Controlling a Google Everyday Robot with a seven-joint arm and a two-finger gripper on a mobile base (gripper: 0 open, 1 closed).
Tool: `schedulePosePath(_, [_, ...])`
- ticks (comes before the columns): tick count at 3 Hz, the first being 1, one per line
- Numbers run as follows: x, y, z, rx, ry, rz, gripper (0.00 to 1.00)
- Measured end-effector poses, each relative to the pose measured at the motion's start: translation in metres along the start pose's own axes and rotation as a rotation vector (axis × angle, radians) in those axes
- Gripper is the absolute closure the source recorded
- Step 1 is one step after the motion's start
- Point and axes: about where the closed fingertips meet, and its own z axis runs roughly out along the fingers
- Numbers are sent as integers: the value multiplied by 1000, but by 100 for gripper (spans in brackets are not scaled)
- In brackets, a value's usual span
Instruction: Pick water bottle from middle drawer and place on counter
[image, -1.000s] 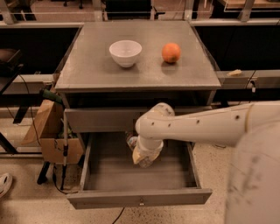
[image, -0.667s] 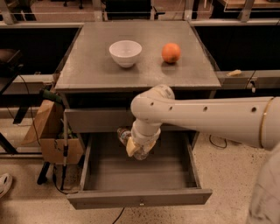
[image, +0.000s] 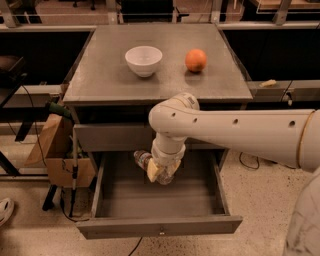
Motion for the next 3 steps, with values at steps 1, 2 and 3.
schedulePosePath(1, [0, 1, 2, -58, -42, -10, 100])
schedulePosePath(2, [0, -3, -38, -102, -173, -44, 100])
schedulePosePath(3, [-6, -14, -113, -93, -310, -103, 100])
